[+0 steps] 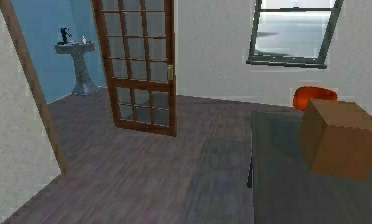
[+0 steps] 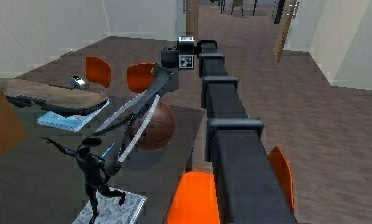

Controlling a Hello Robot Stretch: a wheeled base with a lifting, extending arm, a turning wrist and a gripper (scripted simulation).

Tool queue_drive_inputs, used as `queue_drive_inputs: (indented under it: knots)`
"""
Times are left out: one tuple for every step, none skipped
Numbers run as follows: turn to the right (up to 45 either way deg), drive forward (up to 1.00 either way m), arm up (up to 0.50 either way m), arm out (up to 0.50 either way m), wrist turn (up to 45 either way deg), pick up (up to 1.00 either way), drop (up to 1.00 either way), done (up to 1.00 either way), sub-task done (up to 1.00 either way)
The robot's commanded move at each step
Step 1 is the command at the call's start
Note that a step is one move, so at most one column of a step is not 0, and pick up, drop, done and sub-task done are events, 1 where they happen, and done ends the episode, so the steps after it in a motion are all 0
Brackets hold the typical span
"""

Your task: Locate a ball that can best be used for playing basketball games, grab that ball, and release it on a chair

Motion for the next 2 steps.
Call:
queue_drive_inputs:
  knots:
    - [0.0,0.0,0.0,0.0,45.0,0.0,0.0,0.0,0.0]
    - [0.0,0.0,0.0,0.0,45.0,0.0,0.0,0.0,0.0]
